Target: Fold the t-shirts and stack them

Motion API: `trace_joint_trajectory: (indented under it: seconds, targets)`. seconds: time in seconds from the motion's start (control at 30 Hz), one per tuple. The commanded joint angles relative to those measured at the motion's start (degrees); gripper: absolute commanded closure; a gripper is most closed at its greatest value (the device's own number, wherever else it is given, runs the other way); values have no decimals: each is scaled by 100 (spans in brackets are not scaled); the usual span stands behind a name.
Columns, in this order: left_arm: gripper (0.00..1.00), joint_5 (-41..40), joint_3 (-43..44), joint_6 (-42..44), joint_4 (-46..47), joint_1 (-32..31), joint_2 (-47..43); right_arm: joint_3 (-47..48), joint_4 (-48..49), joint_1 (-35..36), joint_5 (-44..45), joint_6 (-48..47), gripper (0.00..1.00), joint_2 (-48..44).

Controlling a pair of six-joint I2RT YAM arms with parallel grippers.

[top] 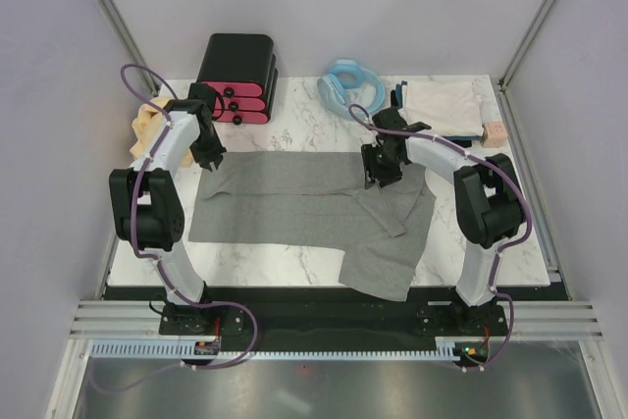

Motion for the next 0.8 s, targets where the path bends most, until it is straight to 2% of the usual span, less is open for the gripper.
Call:
trace_joint_trajectory:
  seconds: [0.0, 0.1, 0.37, 0.47, 0.5, 0.57, 0.6, 0.67, 0.77]
  targets:
    - [78, 126, -18, 213, 142, -7, -207, -159, -3, -18, -250, -90, 43, -138]
    - [78, 135, -18, 204, 143, -7, -190, -265, -12, -18, -286, -143, 40, -261]
    - [79, 135, -53, 222, 151, -7, -181, -309, -65, -27, -444, -266, 40, -254]
    - [79, 100, -89, 231, 151, -7, -198, -335, -56, -27, -593, -319, 59, -192]
    - [79, 109, -106, 231, 151, -7, -207, -344, -56, -27, -593, -310, 71, -218]
    - [79, 109, -132, 231, 160, -7, -225, -370, -38, -27, -602, -283, 81, -288]
    - [79, 109, -141, 231, 151, -7, -225, -362, -73, -27, -594, -266, 90, -314]
    - [79, 109, -176, 231, 169, -7, -207, -344, -135, -27, -628, -231, 98, -393]
    - [80, 144, -212, 222, 178, -7, -190, -265, -363, -27, -681, -90, 100, -568]
